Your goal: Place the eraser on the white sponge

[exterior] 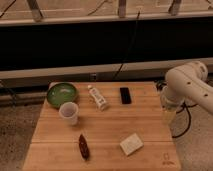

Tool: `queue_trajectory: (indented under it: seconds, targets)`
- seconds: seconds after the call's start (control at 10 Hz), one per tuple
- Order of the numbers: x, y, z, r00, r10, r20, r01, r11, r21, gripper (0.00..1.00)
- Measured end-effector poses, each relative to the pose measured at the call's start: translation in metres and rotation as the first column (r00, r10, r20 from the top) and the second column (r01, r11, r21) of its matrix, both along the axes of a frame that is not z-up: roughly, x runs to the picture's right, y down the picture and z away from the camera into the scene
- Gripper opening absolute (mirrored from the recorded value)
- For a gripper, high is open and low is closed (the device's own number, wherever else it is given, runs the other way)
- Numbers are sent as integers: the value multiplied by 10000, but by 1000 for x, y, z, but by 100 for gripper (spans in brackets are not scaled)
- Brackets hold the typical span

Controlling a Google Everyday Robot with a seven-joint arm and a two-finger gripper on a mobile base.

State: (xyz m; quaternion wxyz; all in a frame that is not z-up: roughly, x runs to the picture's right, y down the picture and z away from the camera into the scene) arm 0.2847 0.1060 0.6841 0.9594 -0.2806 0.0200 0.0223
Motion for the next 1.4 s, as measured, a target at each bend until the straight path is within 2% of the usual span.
queue_trajectory:
  seconds: [0.8,1.1,1.4]
  targets:
    - [-1,-1,1,10000,-52,-4,52,10000,19,80]
    - [-39,-23,23,9967,-762,292,756,9969,218,80]
    - [-48,-30,31,9926,-1150,384,1139,9930,303,80]
